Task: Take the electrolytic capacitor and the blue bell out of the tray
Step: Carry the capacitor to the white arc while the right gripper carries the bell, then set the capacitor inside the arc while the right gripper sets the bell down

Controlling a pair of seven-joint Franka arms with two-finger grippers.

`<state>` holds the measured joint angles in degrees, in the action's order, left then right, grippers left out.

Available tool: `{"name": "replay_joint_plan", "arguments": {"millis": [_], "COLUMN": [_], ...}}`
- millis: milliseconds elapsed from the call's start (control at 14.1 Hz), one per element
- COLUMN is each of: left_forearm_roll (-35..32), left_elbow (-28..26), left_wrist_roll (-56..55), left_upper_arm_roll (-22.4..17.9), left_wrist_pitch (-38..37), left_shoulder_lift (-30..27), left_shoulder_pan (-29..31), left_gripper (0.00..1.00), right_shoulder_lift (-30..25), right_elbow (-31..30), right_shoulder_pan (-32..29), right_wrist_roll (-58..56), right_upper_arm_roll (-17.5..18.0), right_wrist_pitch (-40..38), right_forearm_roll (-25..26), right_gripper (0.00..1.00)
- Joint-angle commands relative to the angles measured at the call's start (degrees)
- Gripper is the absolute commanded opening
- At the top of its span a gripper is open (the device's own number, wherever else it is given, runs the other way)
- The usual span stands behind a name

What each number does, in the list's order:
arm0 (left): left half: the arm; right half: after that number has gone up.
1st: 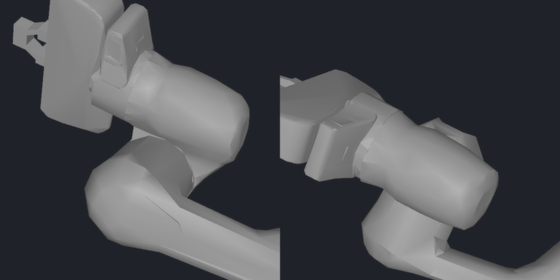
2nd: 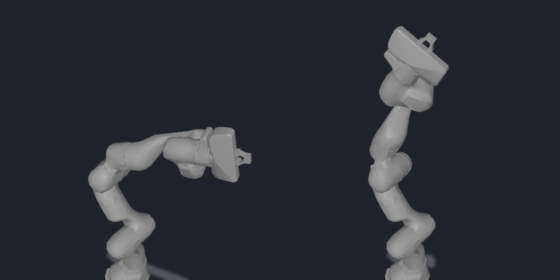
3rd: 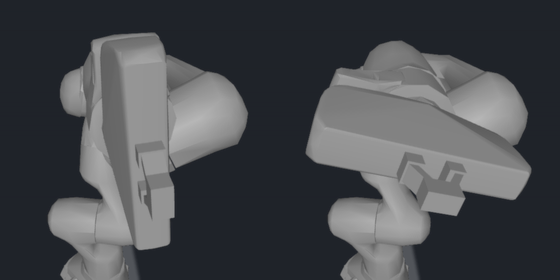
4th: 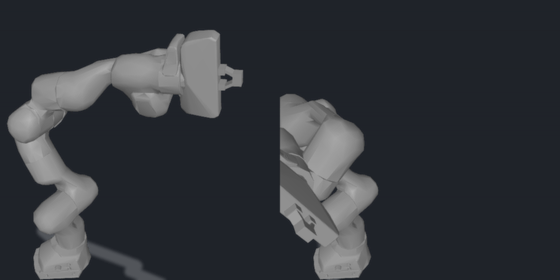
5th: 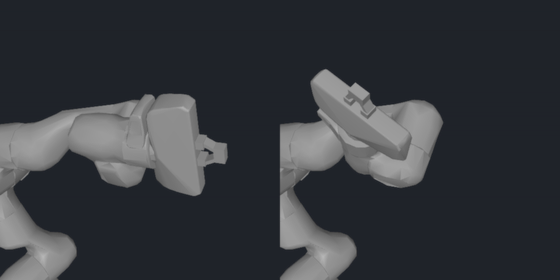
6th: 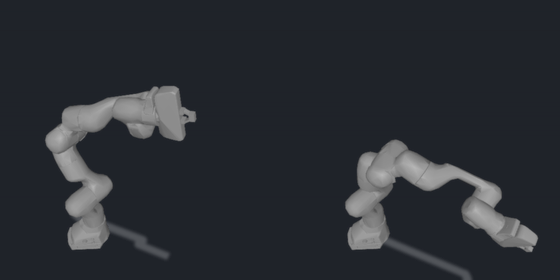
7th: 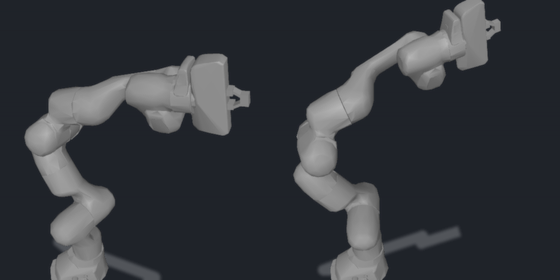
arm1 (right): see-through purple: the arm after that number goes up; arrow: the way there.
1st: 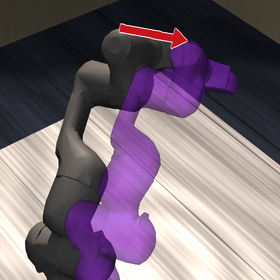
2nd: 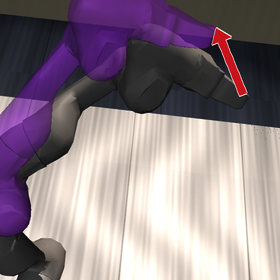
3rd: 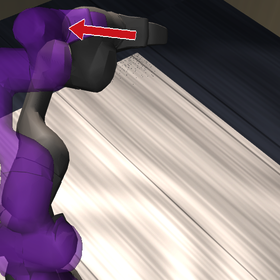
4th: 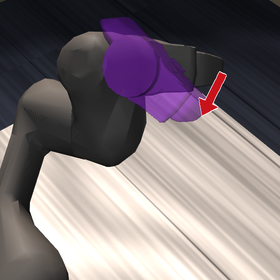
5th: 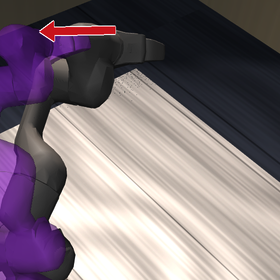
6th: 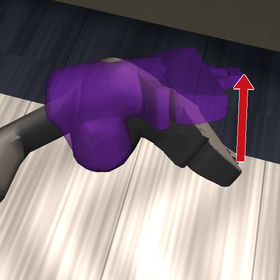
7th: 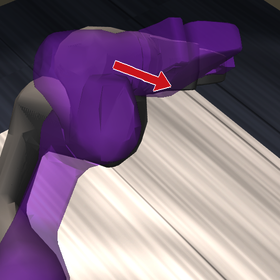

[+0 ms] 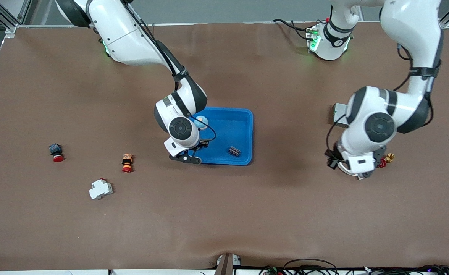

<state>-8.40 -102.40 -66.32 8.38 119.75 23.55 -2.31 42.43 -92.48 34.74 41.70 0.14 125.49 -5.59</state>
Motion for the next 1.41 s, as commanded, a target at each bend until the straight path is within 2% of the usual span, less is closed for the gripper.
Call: {"name": "replay_joint_plan", "arguments": {"millis": [0,212,424,707,778,990,1061,1344], "left_forearm_roll": [-1.2,-1.5,-1.6,-1.6,-1.6,-1.6,-1.6,-1.6], "left_elbow": [-3.5,-8.8,-10.6,-11.7,-12.0,-12.4,-12.4,-11.0], "left_wrist_roll": [6.2,10.8,13.1,13.1,13.1,13.1,12.8,12.2], "left_upper_arm_roll": [0.9,0.7,0.8,0.8,0.8,0.8,0.8,1.4], "left_wrist_pitch": [3.4,13.6,15.9,16.8,16.8,16.3,16.2,15.7], "left_shoulder_lift": [-0.4,0.9,2.3,4.0,4.0,3.9,3.6,2.1], "left_shoulder_pan": [6.1,11.0,13.5,14.0,14.0,14.4,14.3,12.5], "left_gripper": [0.00,0.00,0.00,0.00,0.15,0.82,1.00,1.00], "right_shoulder_lift": [0.2,-1.6,-8.1,-16.4,-18.4,-25.5,-27.3,-28.5], "right_elbow": [0.5,0.7,0.7,0.4,-0.2,-6.2,-8.1,-11.4], "right_shoulder_pan": [0.2,-0.2,-2.6,-10.8,-13.3,-17.9,-20.3,-30.6], "right_wrist_roll": [0.1,-1.0,-7.4,-22.1,-26.2,-33.7,-36.9,-51.4], "right_upper_arm_roll": [-0.3,-0.4,-0.6,-0.9,-0.9,-0.8,-0.8,-0.8], "right_wrist_pitch": [0.3,-1.3,-9.7,-21.1,-23.2,-25.2,-25.1,-23.2], "right_forearm_roll": [-0.4,-0.3,-0.3,0.8,2.2,8.9,9.5,9.6], "right_gripper": [0.16,0.16,0.16,0.16,0.16,0.16,0.16,0.16]}}
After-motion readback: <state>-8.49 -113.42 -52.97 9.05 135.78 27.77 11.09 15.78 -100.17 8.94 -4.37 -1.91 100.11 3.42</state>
